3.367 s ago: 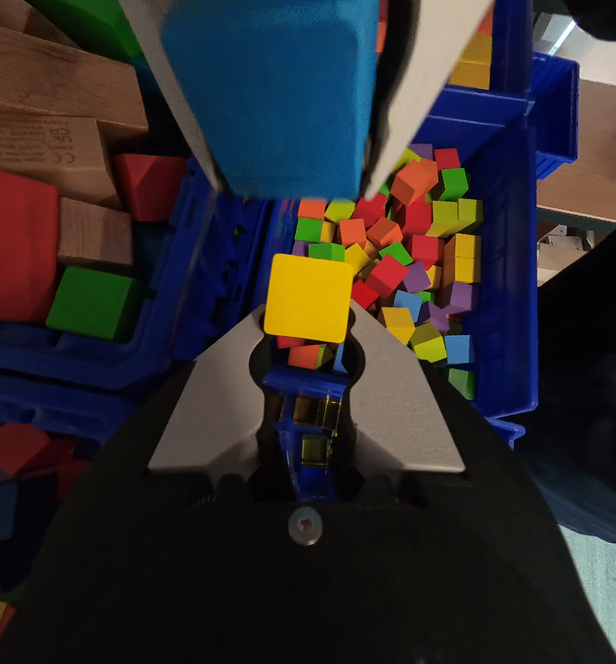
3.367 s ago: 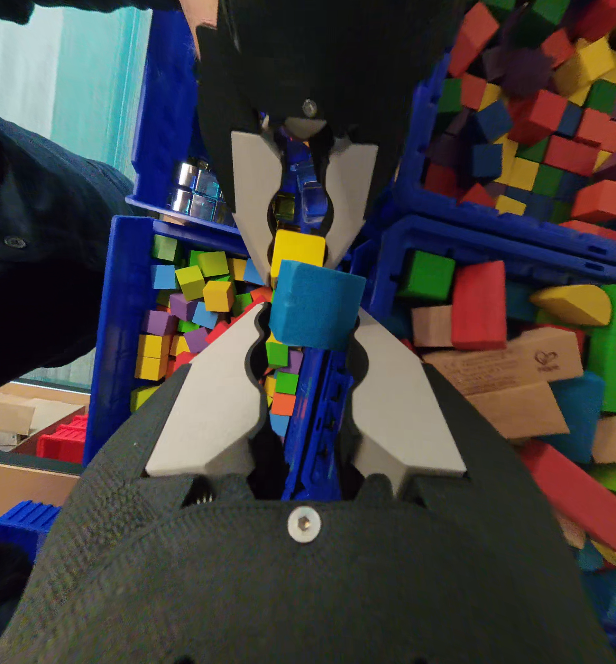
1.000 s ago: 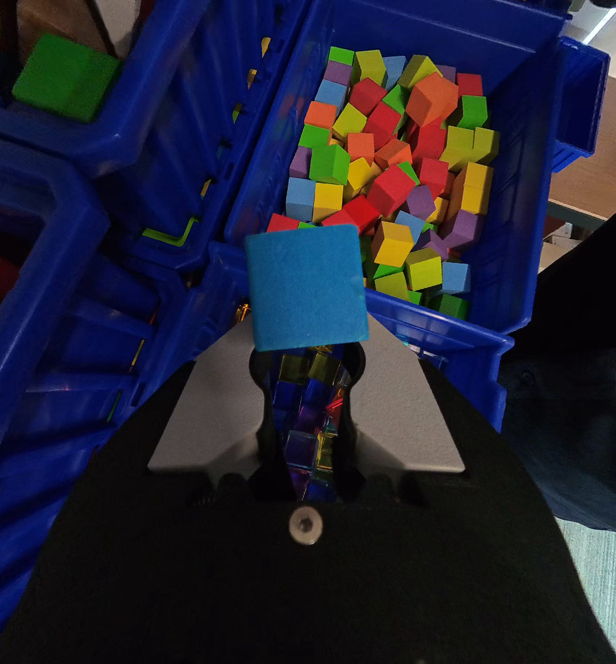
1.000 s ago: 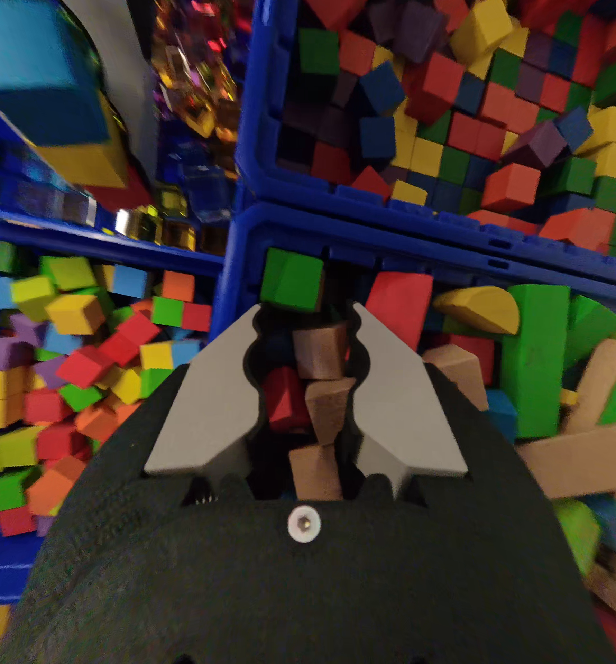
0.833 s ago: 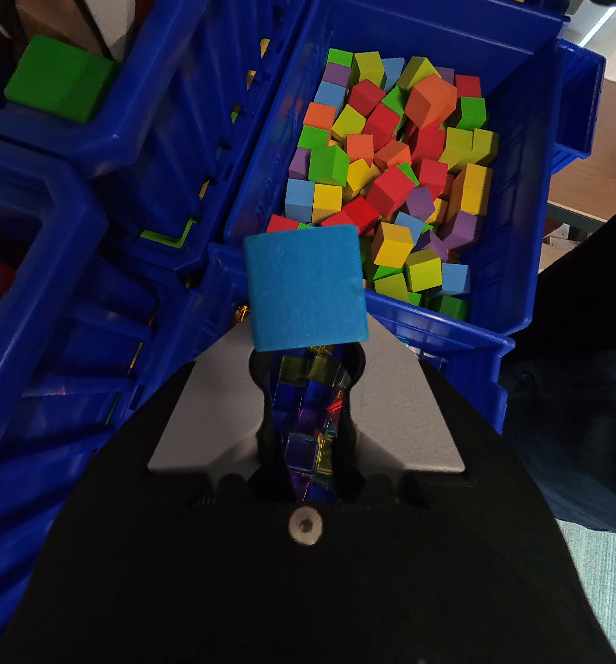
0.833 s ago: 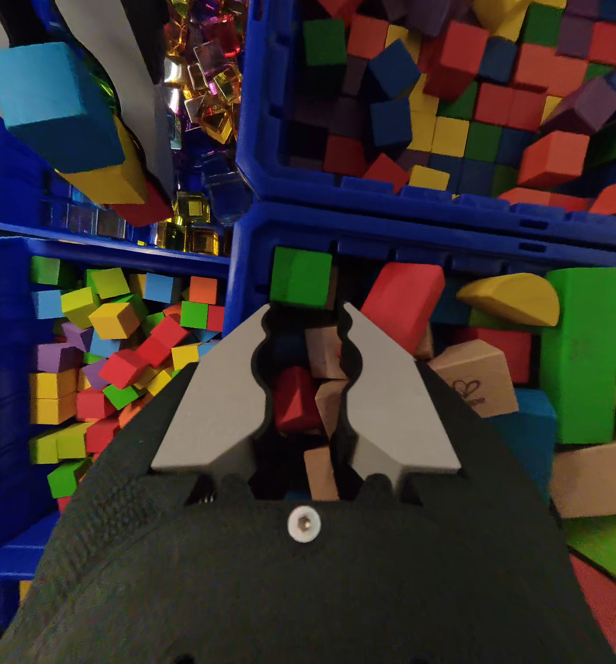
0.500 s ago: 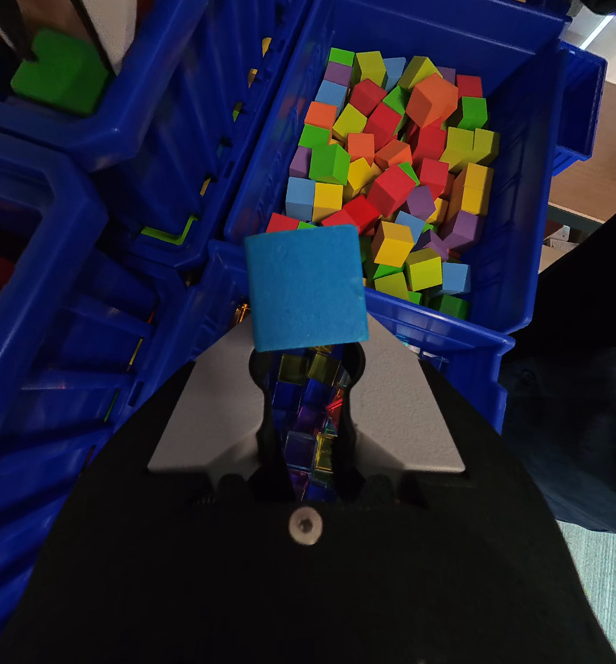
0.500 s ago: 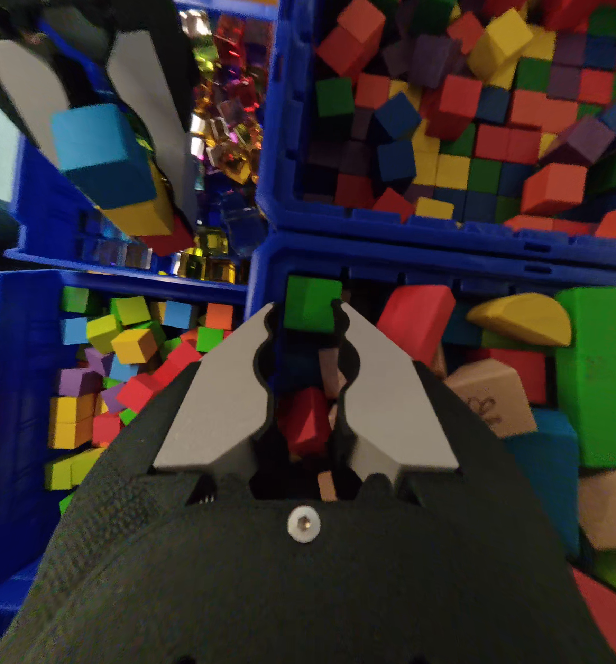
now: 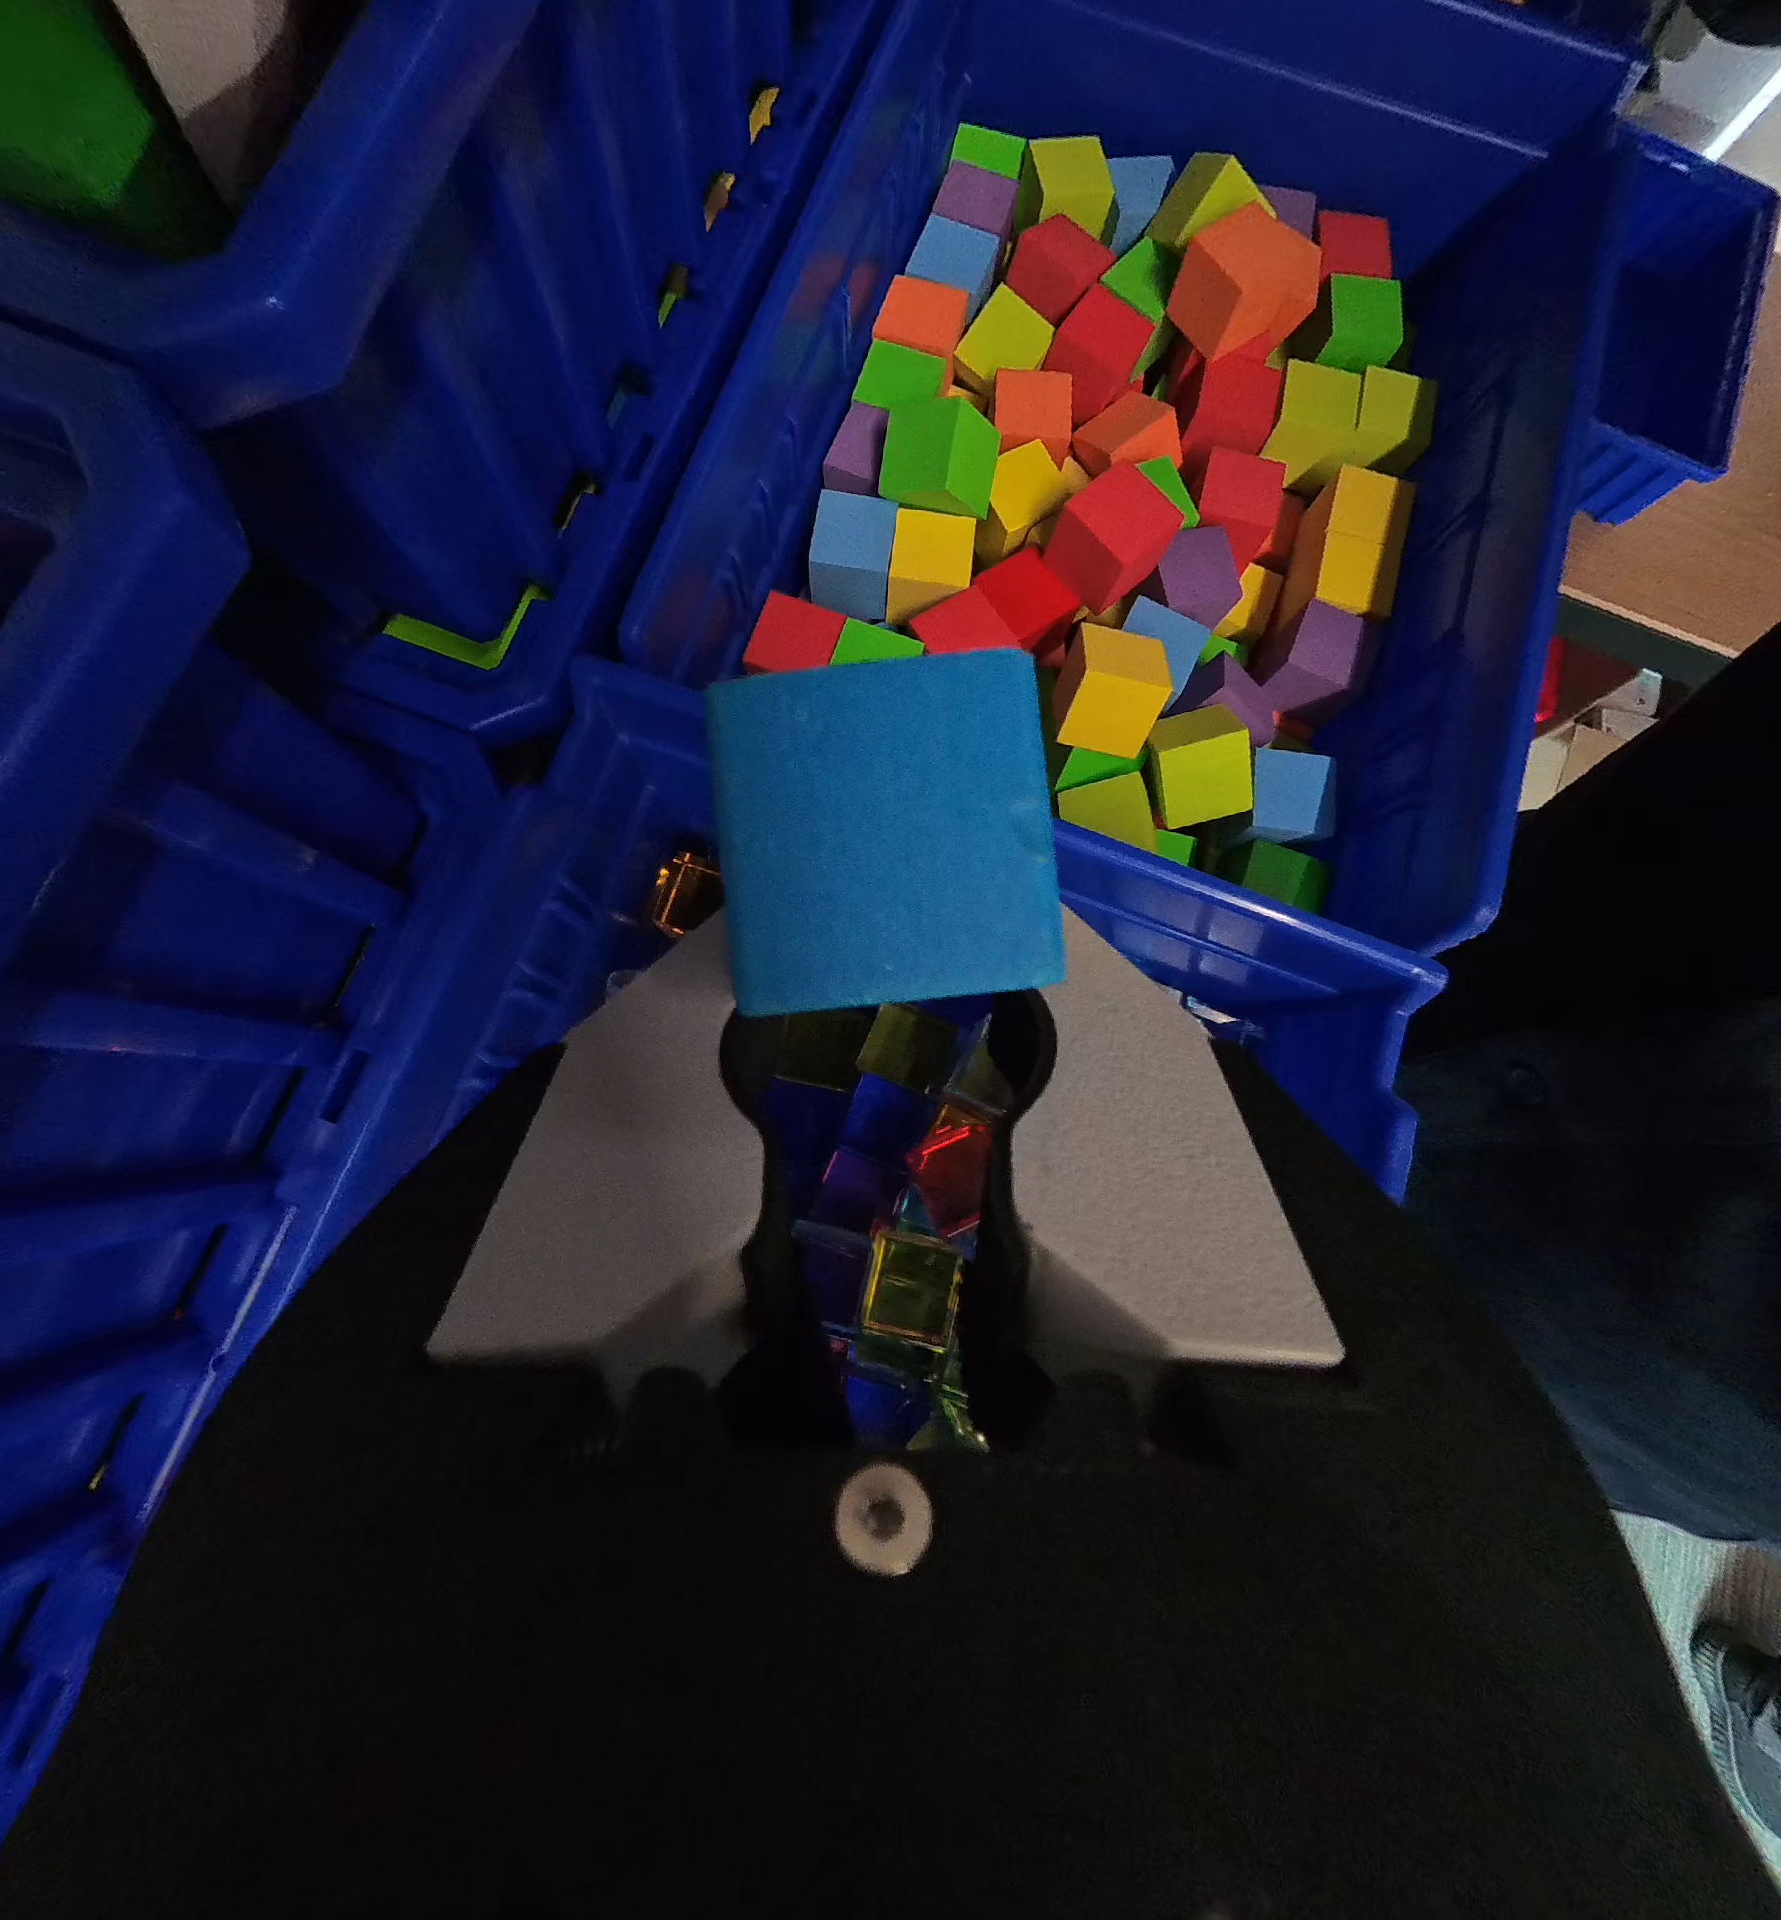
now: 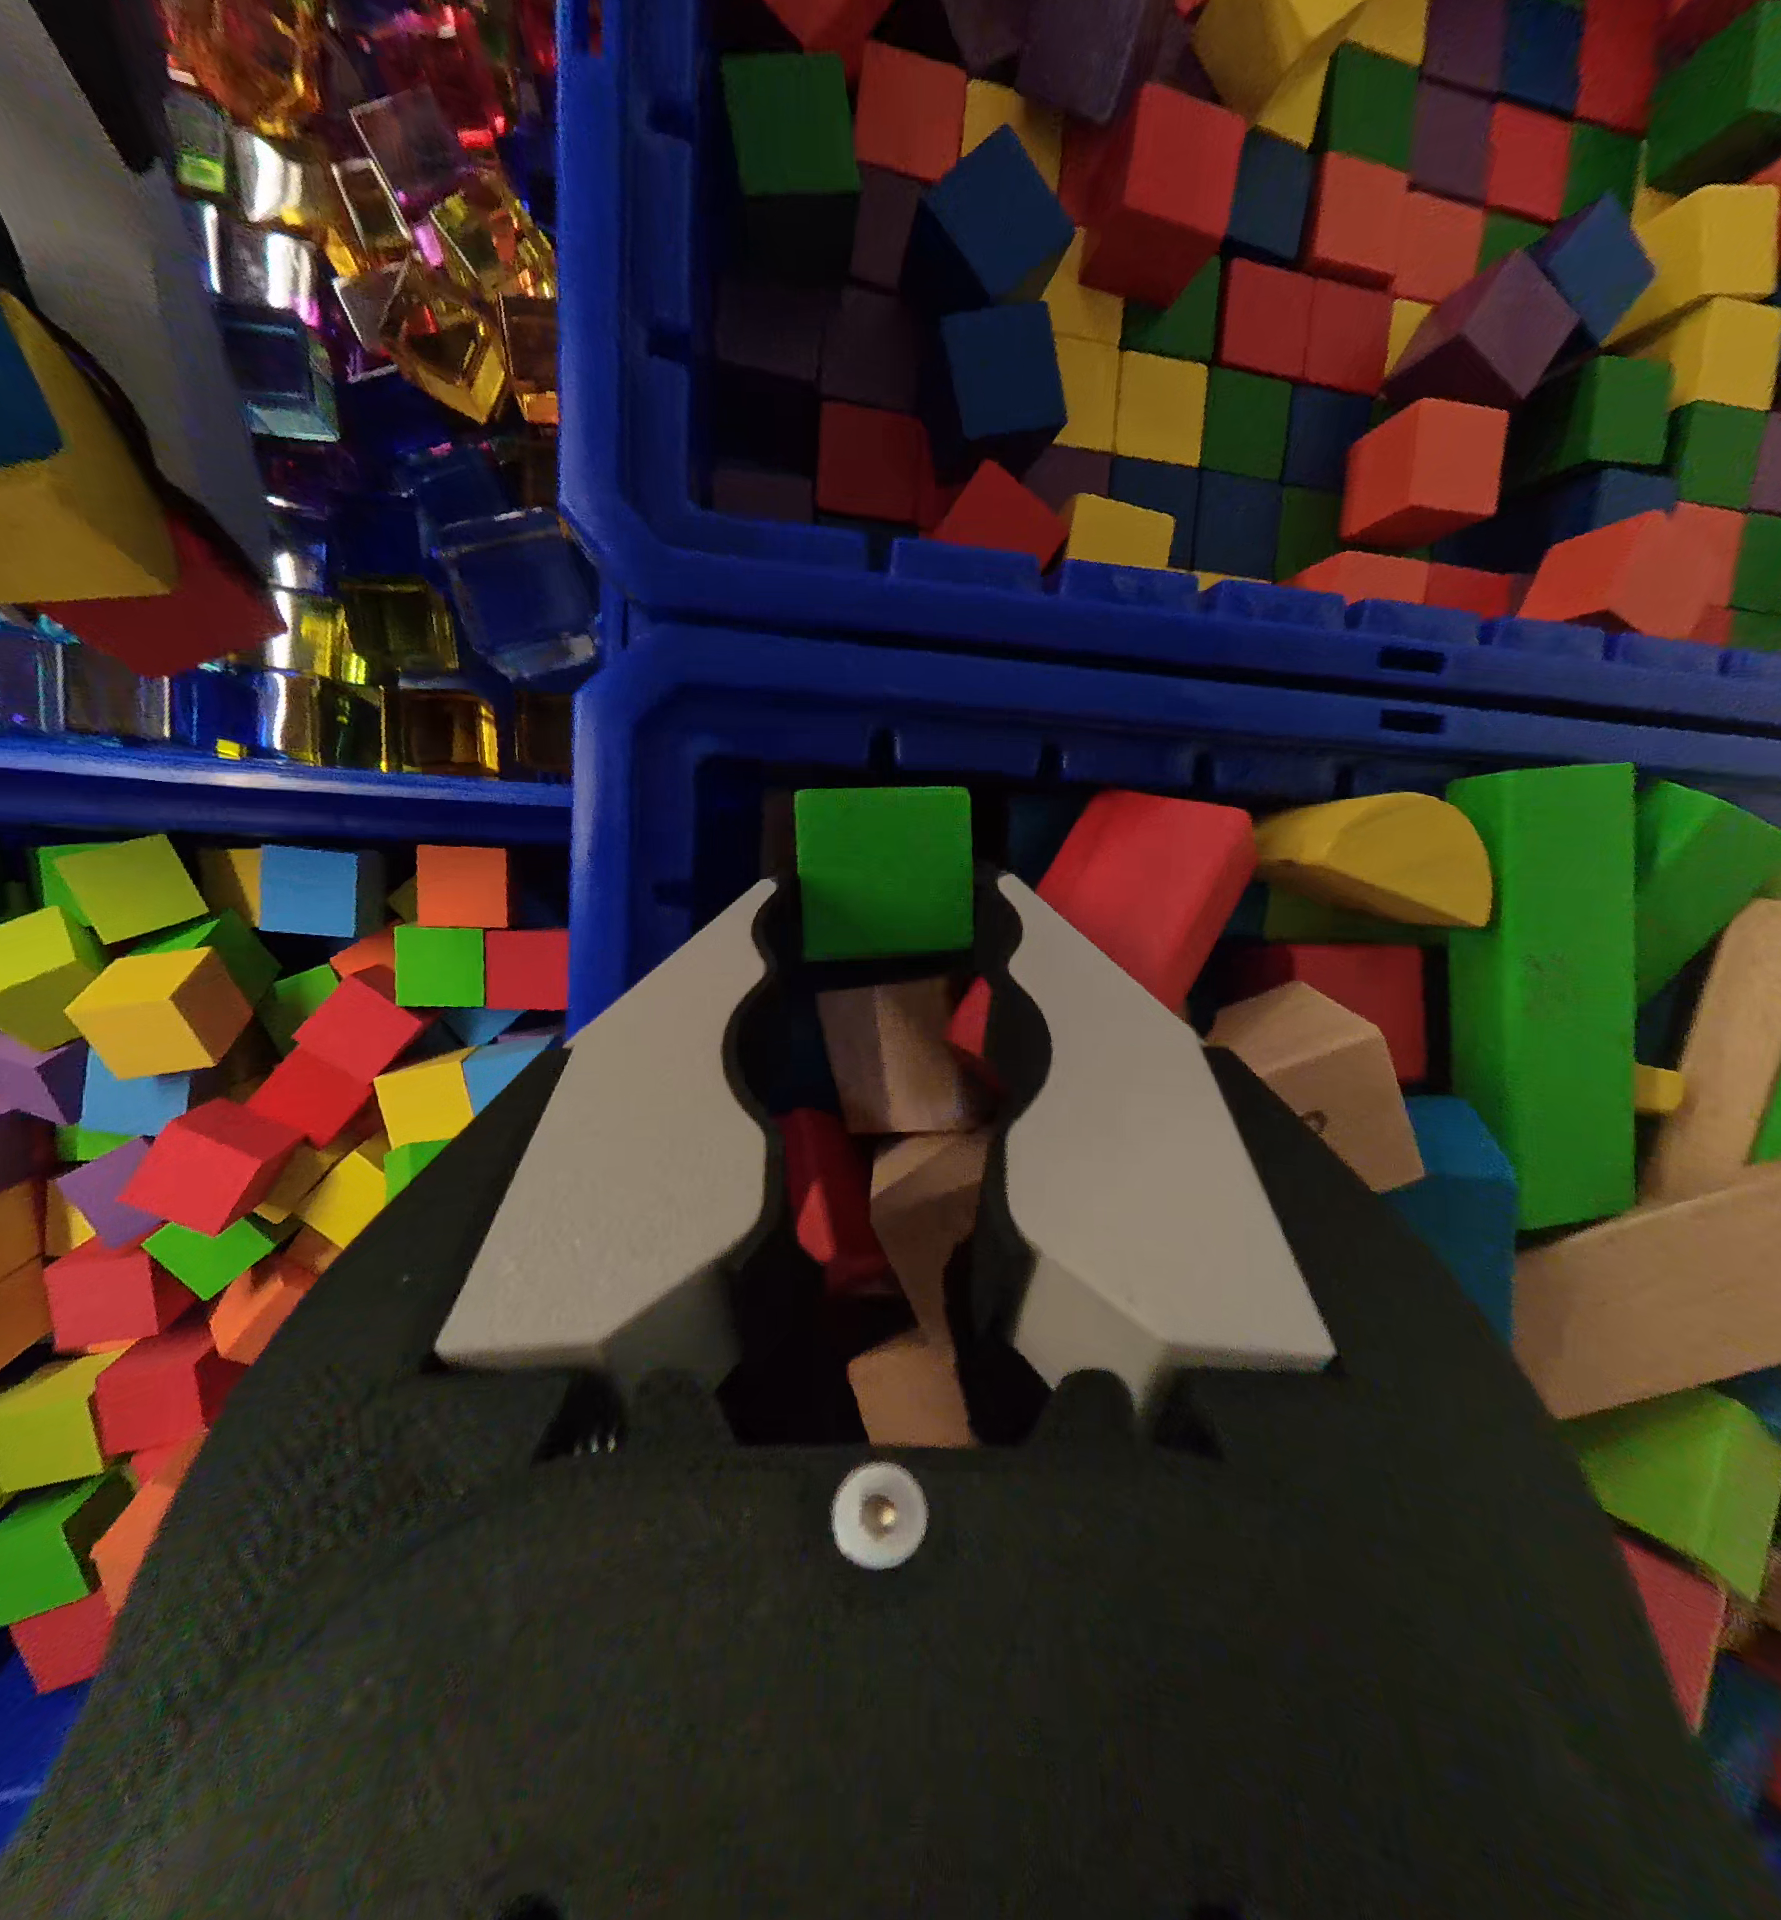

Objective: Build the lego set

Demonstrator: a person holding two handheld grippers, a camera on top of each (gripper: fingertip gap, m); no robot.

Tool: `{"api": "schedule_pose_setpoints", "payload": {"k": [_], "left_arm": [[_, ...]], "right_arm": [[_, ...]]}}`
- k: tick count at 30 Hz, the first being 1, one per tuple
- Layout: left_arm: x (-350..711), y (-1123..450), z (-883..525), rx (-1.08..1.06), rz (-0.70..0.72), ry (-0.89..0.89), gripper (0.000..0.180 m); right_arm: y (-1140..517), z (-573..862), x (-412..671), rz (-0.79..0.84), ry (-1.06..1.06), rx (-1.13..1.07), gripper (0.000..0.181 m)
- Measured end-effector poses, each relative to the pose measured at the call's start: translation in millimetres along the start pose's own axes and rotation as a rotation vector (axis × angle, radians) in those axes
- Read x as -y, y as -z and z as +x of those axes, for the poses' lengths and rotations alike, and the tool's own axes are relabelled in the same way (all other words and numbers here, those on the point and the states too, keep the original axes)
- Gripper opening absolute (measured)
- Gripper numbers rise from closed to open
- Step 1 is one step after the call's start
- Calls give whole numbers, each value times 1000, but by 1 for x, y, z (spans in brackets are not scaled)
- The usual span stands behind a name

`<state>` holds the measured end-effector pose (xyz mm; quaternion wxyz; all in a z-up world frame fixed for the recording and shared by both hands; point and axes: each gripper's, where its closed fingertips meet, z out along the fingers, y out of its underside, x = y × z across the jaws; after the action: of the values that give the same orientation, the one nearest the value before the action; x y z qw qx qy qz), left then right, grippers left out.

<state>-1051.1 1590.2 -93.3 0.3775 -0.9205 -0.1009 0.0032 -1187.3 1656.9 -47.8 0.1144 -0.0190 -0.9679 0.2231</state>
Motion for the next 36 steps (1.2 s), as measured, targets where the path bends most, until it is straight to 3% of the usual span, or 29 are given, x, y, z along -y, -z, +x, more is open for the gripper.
{"api": "schedule_pose_setpoints", "payload": {"k": [7, 13, 28, 36], "left_arm": [[0, -1, 5, 11, -9, 10, 33], [10, -6, 13, 12, -26, -4, 33], [30, -34, 40, 18, -82, -21, 33], [28, -27, 54, 85, -61, 13, 33]], "right_arm": [[47, -17, 34, 251, -9, 2, 33], [77, -94, 72, 400, 85, 210, 33], [68, -148, 48, 173, 142, 241, 36], [72, -167, 56, 190, 212, 270, 36]]}}
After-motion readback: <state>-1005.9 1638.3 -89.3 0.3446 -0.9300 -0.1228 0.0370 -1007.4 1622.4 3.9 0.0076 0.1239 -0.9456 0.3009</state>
